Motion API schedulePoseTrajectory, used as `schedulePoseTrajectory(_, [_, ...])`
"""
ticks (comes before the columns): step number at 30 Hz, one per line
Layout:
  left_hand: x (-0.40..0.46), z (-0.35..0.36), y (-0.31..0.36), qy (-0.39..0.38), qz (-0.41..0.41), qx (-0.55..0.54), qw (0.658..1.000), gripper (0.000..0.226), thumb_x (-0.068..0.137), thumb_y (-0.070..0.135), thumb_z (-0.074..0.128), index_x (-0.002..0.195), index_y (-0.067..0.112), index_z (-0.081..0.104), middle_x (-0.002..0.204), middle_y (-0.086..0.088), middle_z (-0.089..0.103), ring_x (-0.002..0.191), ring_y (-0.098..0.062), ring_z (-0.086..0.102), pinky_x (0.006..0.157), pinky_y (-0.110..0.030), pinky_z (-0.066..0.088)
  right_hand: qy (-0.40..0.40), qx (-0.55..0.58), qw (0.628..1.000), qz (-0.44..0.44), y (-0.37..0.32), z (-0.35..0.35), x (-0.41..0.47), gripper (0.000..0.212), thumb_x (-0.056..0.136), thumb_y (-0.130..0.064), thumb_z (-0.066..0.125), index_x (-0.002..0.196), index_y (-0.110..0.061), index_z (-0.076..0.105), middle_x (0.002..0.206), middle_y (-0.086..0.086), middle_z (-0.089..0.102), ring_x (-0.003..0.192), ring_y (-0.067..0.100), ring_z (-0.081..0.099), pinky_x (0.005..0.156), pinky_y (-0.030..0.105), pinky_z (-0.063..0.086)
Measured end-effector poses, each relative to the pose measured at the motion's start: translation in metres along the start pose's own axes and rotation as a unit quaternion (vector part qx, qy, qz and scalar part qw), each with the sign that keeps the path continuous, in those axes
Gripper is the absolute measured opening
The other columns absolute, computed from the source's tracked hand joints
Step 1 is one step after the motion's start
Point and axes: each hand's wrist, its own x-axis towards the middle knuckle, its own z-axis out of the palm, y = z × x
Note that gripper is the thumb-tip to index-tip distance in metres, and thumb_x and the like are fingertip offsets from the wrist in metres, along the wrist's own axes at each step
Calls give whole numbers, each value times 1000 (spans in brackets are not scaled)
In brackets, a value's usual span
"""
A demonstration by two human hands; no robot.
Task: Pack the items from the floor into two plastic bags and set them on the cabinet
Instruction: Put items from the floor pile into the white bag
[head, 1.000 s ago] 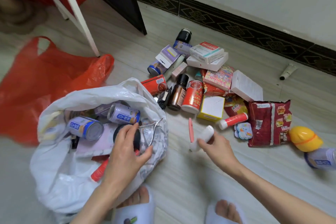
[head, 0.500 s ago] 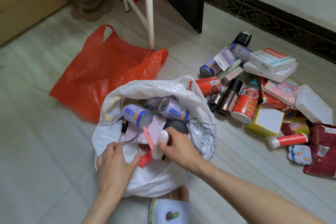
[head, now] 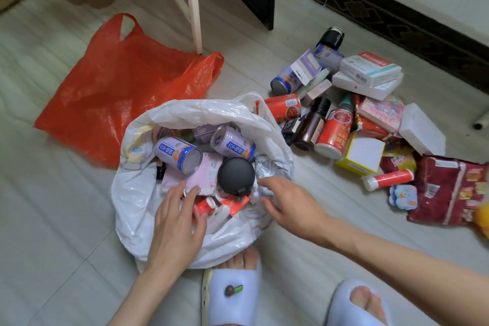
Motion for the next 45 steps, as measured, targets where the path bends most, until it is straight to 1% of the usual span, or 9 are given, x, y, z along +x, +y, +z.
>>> schedulePoseTrajectory(11, [20, 50, 112, -71, 277, 26, 958, 48, 81, 29, 45, 121, 6, 58, 134, -19, 50, 125, -40, 45, 106, -43, 31, 88, -88, 969, 213, 137, -38, -79, 41, 92, -25, 50, 129, -8, 46, 124, 10, 55, 115, 29, 50, 93, 39, 41])
schedulePoseTrajectory(16, [39, 90, 167, -106, 345, 56, 931, 55, 68, 9, 76, 120, 3, 59, 131, -23, 52, 123, -45, 45, 93, -61, 41, 129, -114, 945, 277, 187, -43, -102, 38, 83, -11, 57, 120, -2, 53, 119, 16, 57, 109, 35, 52, 84, 43, 45])
schedulePoseTrajectory(22, [84, 129, 204, -141, 378, 115, 908, 63, 91, 25, 50, 145, 15, 20, 156, -10, 8, 144, -28, 1, 116, -40, 3, 124, -93, 913, 377, 219, -46, -101, 39, 88, -25, 53, 121, -6, 44, 117, 12, 52, 106, 30, 51, 75, 36, 42])
schedulePoseTrajectory(27, [120, 153, 235, -130, 415, 192, 880, 74, 93, 36, 46, 147, 16, 0, 157, -10, -3, 144, -27, -5, 116, -41, -3, 30, -178, 899, 398, 228, -29, -102, 68, 89, -49, 47, 136, -5, 25, 132, 12, 39, 113, 27, 45, 84, 34, 44])
schedulePoseTrajectory(30, [130, 160, 239, -139, 433, 246, 856, 72, 94, 40, 39, 147, 16, -3, 157, -8, -6, 144, -26, -7, 115, -44, -7, 37, -170, 897, 406, 232, -24, -101, 62, 91, -48, 43, 136, -10, 25, 140, 14, 33, 118, 29, 41, 91, 37, 42])
schedulePoseTrajectory(38, [99, 153, 223, -127, 437, 239, 858, 69, 87, 38, 49, 145, 14, 19, 156, -10, 11, 144, -26, 11, 115, -47, 2, 72, -89, 902, 416, 223, -14, -116, 46, 90, -32, 50, 129, -12, 35, 123, 12, 44, 108, 29, 46, 86, 36, 40])
schedulePoseTrajectory(41, [77, 146, 218, -92, 458, 201, 861, 56, 63, 35, 77, 112, 13, 59, 123, -10, 59, 114, -28, 57, 101, -42, 38, 119, 8, 906, 405, 216, -10, -125, 42, 86, -30, 54, 122, -11, 42, 121, 14, 45, 106, 31, 47, 87, 37, 43])
schedulePoseTrajectory(43, [75, 147, 220, -79, 452, 163, 873, 49, 56, 30, 82, 98, 14, 60, 104, -7, 62, 96, -29, 61, 87, -35, 36, 143, 47, 909, 389, 215, -12, -134, 41, 82, -28, 57, 119, -12, 46, 120, 12, 46, 106, 29, 47, 87, 37, 43])
schedulePoseTrajectory(45, [82, 148, 229, -92, 431, 164, 883, 61, 64, 31, 78, 117, 15, 52, 125, -12, 52, 116, -30, 50, 94, -34, 29, 157, 62, 912, 375, 216, -15, -143, 43, 80, -23, 59, 120, -11, 46, 122, 11, 45, 110, 26, 45, 90, 34, 40])
